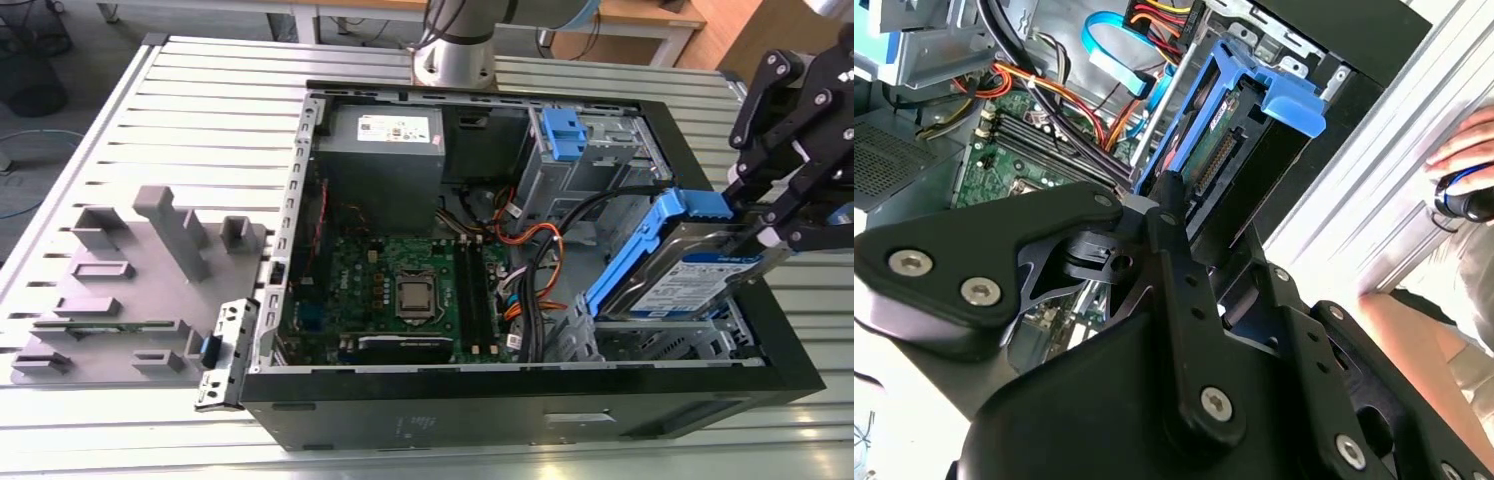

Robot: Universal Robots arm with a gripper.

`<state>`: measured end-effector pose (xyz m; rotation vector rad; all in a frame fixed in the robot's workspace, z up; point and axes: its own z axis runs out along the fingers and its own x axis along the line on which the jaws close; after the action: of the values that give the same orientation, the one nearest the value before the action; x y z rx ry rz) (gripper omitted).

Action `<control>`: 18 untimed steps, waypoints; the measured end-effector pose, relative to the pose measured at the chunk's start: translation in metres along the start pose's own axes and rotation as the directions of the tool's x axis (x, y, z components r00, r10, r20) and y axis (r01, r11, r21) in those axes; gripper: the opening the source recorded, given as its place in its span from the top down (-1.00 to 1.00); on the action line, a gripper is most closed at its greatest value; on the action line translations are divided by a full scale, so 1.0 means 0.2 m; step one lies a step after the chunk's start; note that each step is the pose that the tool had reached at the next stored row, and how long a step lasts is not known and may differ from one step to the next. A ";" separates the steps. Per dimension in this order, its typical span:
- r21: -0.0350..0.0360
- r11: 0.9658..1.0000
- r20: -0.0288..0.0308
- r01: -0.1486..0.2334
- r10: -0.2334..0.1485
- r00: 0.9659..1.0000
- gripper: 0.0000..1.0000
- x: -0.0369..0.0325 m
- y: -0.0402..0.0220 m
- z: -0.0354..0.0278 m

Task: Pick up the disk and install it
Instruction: 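Insert the disk into the insertion slot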

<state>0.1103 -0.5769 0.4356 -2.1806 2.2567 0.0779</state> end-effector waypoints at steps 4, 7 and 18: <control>0.000 1.000 -0.001 0.000 0.000 1.000 0.31 0.001 -0.001 0.034; 0.000 1.000 -0.003 0.000 0.000 1.000 0.31 0.002 -0.002 0.062; 0.000 1.000 -0.010 0.000 0.000 1.000 0.31 0.006 -0.005 0.161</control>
<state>0.1102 -0.5769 0.4033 -2.1856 2.2623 0.0664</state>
